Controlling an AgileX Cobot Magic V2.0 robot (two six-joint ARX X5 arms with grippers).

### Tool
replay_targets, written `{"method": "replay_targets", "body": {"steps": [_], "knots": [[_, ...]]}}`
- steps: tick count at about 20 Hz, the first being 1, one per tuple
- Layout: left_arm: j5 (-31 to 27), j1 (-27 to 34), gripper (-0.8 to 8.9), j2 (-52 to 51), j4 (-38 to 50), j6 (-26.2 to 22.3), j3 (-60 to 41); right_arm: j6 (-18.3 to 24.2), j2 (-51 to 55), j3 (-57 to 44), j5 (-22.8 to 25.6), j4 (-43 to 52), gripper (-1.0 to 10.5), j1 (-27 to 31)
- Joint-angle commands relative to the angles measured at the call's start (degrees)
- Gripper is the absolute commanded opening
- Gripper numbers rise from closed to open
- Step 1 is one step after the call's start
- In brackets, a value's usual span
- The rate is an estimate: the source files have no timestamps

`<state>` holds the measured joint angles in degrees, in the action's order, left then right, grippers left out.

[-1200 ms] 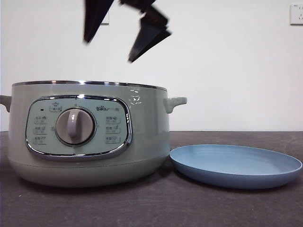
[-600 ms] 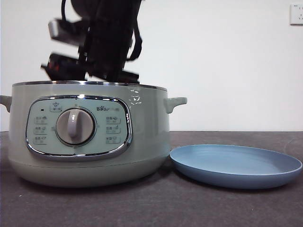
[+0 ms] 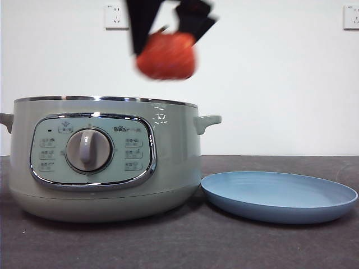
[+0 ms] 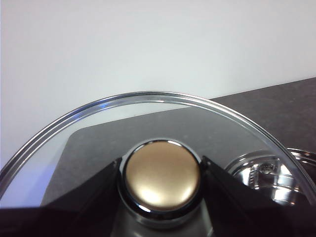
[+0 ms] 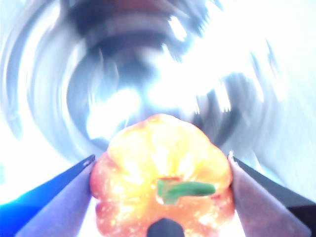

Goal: Take the pumpkin out from the steamer,put the pumpkin in the blue plate,close the lid

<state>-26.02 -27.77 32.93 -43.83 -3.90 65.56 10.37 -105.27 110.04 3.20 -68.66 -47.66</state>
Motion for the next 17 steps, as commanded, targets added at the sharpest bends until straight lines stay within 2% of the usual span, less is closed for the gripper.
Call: {"method": "replay_targets", "body": {"steps": [1,2,3,6,7,11,12,15,17], "knots": [[1.0,0.0,-0.13,-0.5,4.0,-0.4,0.5,-5.6,4.2,0.0,0.2,-7.6,0.0,4.1],[1.0,0.0,-0.13,-0.5,4.3,-0.4,0.5,-9.2,6.3,-0.4,0.2,-10.1,0.0,6.9],[1.0,0.0,-0.13,-0.5,4.6,-0.4,0.5,-11.1,9.3,-2.5,0.2,-10.1,0.0,9.9],[1.1,0.0,-0.13,-0.5,5.1,-0.4,0.5,-13.6,15.9,-12.7,4.6,-8.3,0.0,15.3],[1.3,0.0,-0.13,-0.5,5.1,-0.4,0.5,-14.0,18.3,-17.8,6.0,-5.4,0.0,16.8],[3.7,0.0,-0.13,-0.4,5.5,0.2,0.5,-14.6,24.1,-36.3,5.7,12.4,0.0,19.9],[3.7,0.0,-0.13,-0.4,5.6,0.5,0.5,-15.0,24.1,-39.1,5.4,16.1,0.0,19.9],[3.7,0.0,-0.13,0.0,5.7,0.9,0.5,-15.0,22.7,-45.2,-2.3,27.0,0.0,19.7],[3.7,0.0,-0.13,1.1,5.5,0.9,0.5,-15.0,20.0,-45.9,-2.8,29.9,0.0,19.0]]}}
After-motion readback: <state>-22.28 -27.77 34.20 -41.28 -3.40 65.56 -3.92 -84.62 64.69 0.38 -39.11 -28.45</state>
